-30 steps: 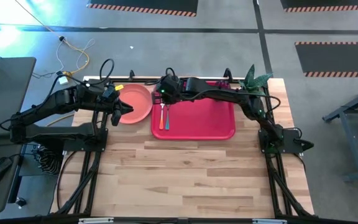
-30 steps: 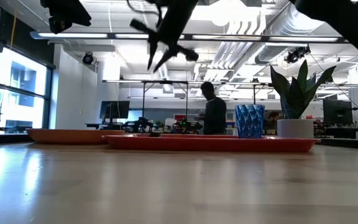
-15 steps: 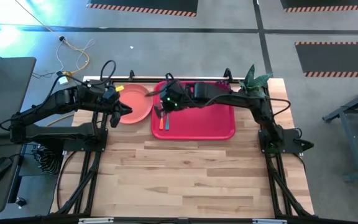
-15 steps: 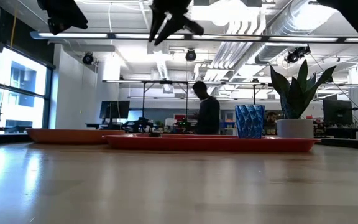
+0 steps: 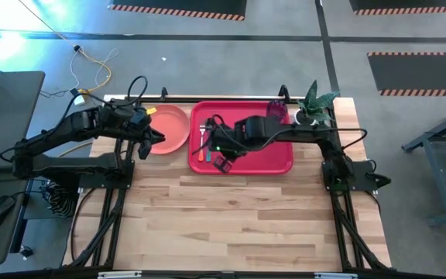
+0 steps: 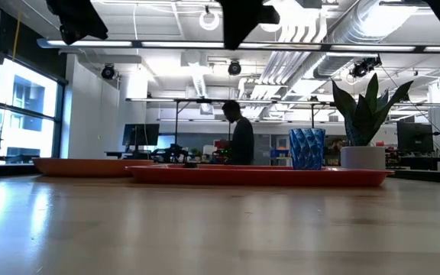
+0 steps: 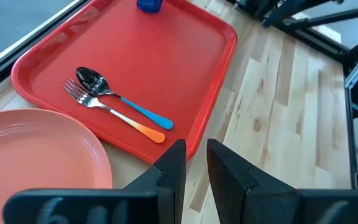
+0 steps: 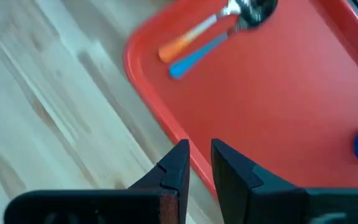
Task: Pick and place plate/cup/fork/spoon on tray
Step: Put the plate on the serving tray to the right of the spoon
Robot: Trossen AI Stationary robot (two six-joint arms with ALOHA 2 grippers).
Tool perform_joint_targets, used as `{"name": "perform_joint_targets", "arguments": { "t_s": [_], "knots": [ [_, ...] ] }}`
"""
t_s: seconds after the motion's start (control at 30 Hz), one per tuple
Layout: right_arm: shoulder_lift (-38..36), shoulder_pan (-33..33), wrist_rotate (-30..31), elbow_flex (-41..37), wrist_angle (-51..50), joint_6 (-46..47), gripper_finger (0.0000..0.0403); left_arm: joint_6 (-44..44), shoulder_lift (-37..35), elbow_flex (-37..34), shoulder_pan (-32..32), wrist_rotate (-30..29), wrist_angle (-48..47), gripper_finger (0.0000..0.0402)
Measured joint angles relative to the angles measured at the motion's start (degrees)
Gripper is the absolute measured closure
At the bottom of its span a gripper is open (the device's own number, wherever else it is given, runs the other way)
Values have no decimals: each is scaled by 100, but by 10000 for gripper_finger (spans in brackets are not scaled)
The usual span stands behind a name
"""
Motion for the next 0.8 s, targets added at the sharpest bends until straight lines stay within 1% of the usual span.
{"name": "perform_joint_targets", "arguments": {
  "t_s": [0.1, 0.2, 0.4, 0.53, 0.67, 0.8],
  "knots": [
    [-77, 132, -15, 0, -375, -79, 345, 49, 60, 0, -1, -88, -8, 346],
    [-169, 249, -29, 0, -740, -196, 345, -1, 126, 0, 1, -435, -51, 346],
    [-460, 471, 33, 0, -749, -684, 345, -58, 269, 0, 1, -990, -113, 346],
    [-712, 611, 320, 0, -735, -957, 345, -379, 402, 0, 1, -1254, -124, 344],
    [-1028, 729, 600, 0, -734, -1173, 345, -590, 527, 0, 1, -1349, -119, 329],
    [-1376, 831, 872, -2, -736, -1379, 345, -711, 684, 0, 1, -1386, -112, 299]
  ]
}}
